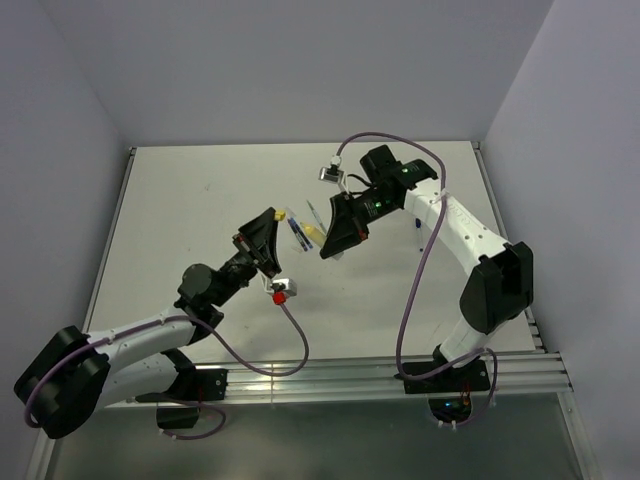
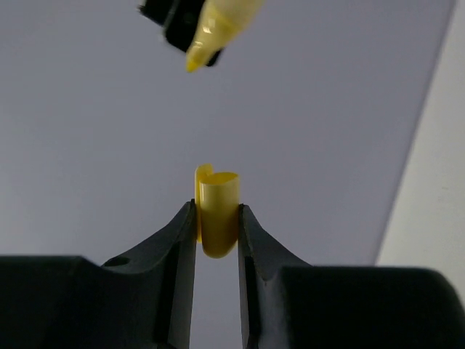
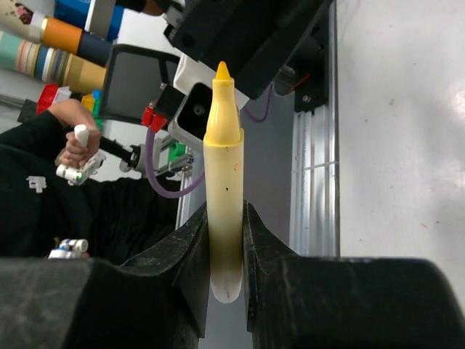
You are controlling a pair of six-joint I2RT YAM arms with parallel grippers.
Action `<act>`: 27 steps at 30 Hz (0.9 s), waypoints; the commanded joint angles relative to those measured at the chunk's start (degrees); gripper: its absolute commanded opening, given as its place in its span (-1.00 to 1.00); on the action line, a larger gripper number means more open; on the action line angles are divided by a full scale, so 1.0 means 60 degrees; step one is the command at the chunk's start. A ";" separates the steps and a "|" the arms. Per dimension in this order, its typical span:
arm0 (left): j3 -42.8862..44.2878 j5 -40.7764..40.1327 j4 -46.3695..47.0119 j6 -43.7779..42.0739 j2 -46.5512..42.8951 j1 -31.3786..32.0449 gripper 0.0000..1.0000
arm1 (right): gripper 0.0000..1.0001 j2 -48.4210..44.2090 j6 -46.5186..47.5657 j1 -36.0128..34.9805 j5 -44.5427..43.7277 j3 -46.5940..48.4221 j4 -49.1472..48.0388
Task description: Insert the pens into the pen caps
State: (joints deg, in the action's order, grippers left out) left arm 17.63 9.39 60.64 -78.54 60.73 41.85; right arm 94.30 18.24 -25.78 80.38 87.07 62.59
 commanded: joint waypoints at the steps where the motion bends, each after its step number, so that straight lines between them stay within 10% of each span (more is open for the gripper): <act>1: 0.0342 -0.0248 0.2784 -0.0738 0.0176 0.0057 -0.99 | -1.00 -0.0189 -0.0154 -0.0375 0.0038 0.0197 0.0042; 27: -0.0491 0.2771 0.4996 -0.3873 0.0968 0.0072 -0.99 | -1.00 -0.0834 -0.0784 -0.0845 0.0110 -0.0316 0.0057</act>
State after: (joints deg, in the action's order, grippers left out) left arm 15.16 24.12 74.46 -100.79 67.35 42.09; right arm 92.62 12.91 -30.39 80.05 86.32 62.63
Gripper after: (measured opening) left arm 0.284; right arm 0.252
